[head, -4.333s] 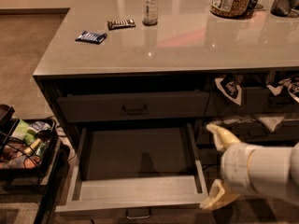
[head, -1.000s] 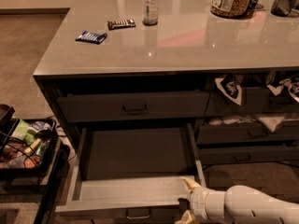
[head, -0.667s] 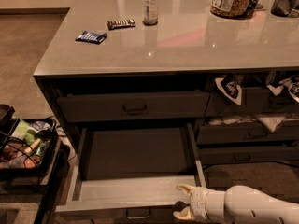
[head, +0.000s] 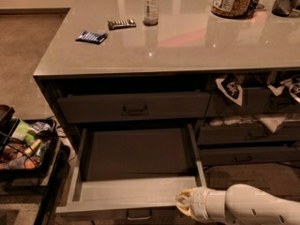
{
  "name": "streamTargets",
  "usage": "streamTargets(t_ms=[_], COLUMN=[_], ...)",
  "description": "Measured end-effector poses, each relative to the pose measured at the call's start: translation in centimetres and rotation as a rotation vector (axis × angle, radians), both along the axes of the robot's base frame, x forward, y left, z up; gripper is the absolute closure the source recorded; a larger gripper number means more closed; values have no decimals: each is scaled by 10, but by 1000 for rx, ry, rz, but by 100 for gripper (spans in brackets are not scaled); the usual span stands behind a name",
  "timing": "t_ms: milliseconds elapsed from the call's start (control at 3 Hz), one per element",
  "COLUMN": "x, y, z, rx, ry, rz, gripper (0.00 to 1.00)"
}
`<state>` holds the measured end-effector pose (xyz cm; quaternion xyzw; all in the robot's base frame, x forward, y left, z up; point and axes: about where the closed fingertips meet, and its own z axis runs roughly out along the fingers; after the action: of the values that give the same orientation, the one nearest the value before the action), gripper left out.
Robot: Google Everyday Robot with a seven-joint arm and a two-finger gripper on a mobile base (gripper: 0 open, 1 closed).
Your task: Close middle drawer
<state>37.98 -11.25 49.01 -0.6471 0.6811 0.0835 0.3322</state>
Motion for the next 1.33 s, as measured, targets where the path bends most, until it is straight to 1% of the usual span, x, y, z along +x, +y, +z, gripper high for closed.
streamTargets(t_ms=[333,667,1000,1333], x=[-12,-22,-26,-28], y=[4,9,20,29], z=[-10,-17,-20,-32], rx=[-9,-20,-36,-45], ry=[33,63,70,73], rz=[110,178,189,106], gripper=[100,100,100,100])
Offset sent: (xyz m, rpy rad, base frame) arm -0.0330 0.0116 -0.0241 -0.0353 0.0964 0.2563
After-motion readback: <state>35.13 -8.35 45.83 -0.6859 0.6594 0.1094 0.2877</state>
